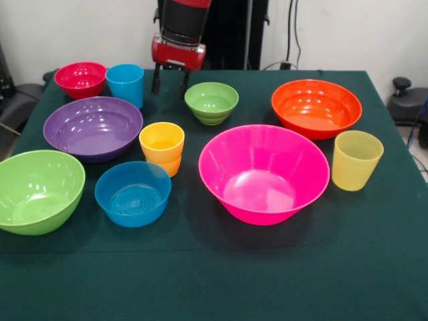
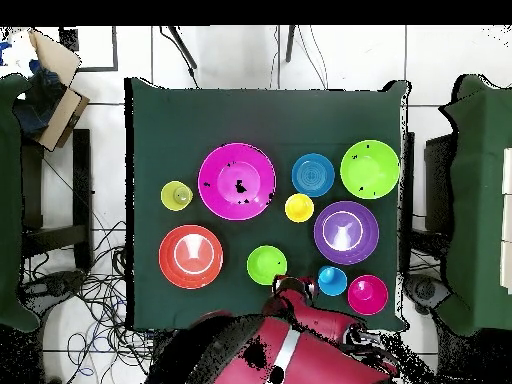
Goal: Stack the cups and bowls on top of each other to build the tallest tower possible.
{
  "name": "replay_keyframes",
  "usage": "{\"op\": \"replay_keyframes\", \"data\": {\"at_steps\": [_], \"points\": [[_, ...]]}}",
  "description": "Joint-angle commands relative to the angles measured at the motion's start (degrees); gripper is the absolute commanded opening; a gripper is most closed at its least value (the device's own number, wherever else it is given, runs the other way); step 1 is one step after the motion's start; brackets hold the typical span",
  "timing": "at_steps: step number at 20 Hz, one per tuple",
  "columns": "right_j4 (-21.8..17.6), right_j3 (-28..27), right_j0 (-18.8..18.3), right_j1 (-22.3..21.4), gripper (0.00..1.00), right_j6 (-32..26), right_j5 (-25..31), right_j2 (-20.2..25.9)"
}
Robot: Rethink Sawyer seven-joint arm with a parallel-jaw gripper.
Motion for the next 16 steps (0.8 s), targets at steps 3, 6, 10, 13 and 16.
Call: {"op": "replay_keyframes", "data": {"at_steps": [3,6,10,13,16], "points": [[2.12,-7.63,6.01,1.90,1.00,4.11,6.32,0.31],[1.62,-8.09,6.64,0.51,1.00,3.37,8.96,-0.31],[1.11,-9.48,7.27,0.07,1.00,2.73,11.10,-0.61],[0.46,-10.77,5.38,0.08,1.00,2.50,13.95,0.97],[0.37,-12.50,4.59,0.40,1.00,2.27,15.97,1.04]]}}
